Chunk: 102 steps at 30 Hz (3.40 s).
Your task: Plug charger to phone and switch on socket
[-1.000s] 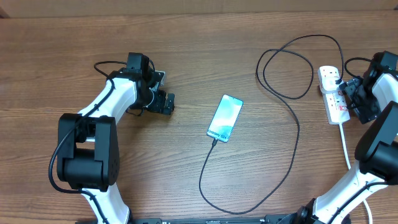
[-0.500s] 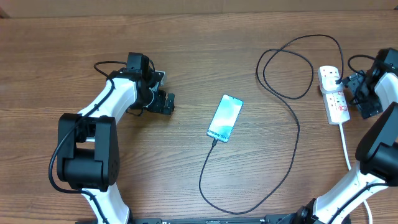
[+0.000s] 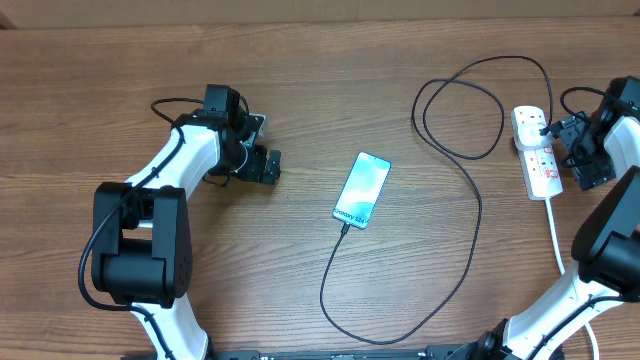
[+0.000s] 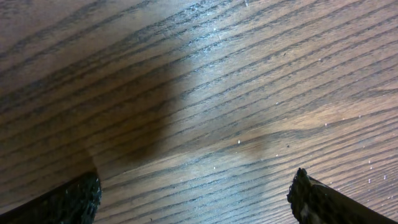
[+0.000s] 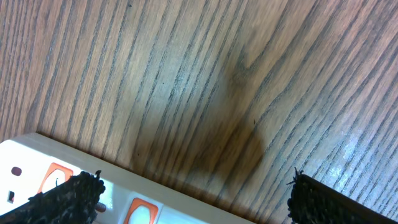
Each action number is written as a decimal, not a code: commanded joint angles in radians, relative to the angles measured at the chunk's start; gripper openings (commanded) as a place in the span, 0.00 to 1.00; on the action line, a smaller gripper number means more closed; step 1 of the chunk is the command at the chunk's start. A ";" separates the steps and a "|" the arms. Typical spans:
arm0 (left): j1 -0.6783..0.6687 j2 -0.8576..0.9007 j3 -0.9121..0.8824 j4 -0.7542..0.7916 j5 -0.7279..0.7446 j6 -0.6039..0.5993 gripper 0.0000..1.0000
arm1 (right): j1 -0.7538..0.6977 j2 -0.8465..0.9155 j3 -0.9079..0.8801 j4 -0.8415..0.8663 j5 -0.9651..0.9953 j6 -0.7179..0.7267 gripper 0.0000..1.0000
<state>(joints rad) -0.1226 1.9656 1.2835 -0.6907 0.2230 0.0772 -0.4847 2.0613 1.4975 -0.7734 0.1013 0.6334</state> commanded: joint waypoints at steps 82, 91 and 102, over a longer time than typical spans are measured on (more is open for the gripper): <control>0.004 -0.002 0.007 0.000 -0.010 0.005 1.00 | 0.136 0.019 -0.078 -0.093 -0.069 -0.171 1.00; 0.004 -0.002 0.007 0.000 -0.010 0.005 1.00 | 0.136 0.019 -0.078 -0.092 -0.015 -0.171 1.00; 0.004 -0.002 0.007 0.000 -0.010 0.005 1.00 | 0.136 0.019 -0.078 -0.092 -0.016 -0.171 1.00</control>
<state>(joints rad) -0.1226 1.9652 1.2835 -0.6907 0.2222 0.0772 -0.4030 2.0167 1.4452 -0.9146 0.1329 0.4671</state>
